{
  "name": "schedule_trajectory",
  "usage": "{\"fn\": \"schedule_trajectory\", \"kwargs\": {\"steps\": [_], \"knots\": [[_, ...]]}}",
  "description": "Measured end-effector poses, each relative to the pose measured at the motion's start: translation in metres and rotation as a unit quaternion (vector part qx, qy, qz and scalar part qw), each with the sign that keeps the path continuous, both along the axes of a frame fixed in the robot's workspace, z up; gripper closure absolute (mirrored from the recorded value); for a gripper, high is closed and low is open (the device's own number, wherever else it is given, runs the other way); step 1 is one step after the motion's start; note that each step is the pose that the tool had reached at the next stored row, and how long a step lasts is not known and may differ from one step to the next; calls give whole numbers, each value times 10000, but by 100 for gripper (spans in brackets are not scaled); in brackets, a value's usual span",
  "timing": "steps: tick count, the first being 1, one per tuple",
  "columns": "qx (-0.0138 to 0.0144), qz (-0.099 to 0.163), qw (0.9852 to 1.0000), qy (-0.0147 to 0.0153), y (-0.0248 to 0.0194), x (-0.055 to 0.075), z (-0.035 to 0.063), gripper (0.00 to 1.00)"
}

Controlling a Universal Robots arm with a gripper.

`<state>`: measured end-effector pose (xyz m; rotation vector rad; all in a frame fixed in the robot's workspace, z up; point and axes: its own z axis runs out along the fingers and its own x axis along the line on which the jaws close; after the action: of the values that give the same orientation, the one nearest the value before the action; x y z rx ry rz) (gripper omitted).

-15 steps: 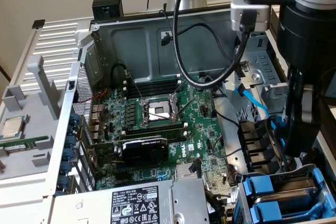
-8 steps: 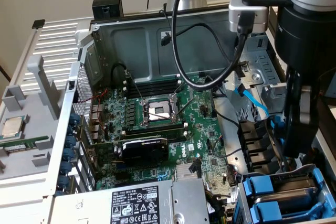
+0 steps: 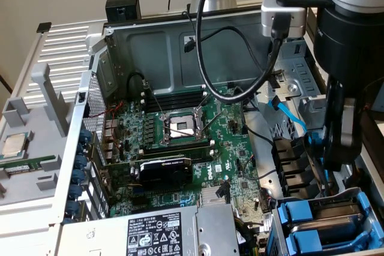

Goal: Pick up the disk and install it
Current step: 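Insert the first disk wire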

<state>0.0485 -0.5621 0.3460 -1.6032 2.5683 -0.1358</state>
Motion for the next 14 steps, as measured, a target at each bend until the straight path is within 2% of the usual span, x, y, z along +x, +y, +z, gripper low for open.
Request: {"fn": "schedule_trajectory", "kwargs": {"steps": [5, 7, 11, 14], "knots": [[-1, 0, 10000, 0, 1, -3, 1, 65], [-7, -1, 10000, -4, 16, -13, 0, 65], [-34, 0, 10000, -17, 62, -60, 4, 65], [-79, 0, 10000, -29, 81, -92, 12, 65]]}}
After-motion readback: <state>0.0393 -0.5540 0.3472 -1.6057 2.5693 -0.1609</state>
